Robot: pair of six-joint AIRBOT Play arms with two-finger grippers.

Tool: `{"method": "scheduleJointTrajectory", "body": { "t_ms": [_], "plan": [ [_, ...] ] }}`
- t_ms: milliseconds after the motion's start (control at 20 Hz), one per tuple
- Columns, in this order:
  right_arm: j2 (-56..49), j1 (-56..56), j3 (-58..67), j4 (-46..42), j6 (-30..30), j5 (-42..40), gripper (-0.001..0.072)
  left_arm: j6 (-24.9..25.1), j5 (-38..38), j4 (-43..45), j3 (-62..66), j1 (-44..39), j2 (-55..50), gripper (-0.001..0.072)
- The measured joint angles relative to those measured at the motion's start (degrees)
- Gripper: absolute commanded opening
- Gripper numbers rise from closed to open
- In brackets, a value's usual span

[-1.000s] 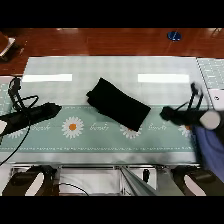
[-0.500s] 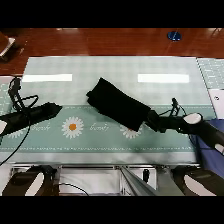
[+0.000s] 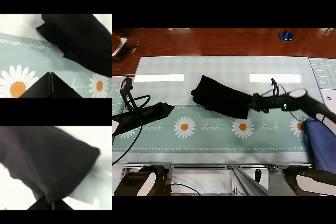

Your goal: Fold the shirts.

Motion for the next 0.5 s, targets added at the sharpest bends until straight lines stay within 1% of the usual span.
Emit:
{"method": "scheduleJointTrajectory", "body": {
  "t_ms": [100,200,350,500],
  "plan": [
    [1.4,-0.2,6.2,-4.7,0.9,2.1,0.0024,0.0,0.0,0.0,0.0,0.0,0.0,0.0016],
    [3.0,-1.4,12.9,-9.5,3.0,4.6,0.0024,0.0,0.0,0.0,0.0,0.0,0.0,0.0017],
    [4.9,-5.7,23.1,-13.7,5.9,10.3,0.0024,0.0,0.0,0.0,0.0,0.0,0.0,0.0017],
    [5.9,-12.9,31.6,-15.6,8.5,17.0,0.0024,0.0,0.0,0.0,0.0,0.0,0.0,0.0017]
  ]
}}
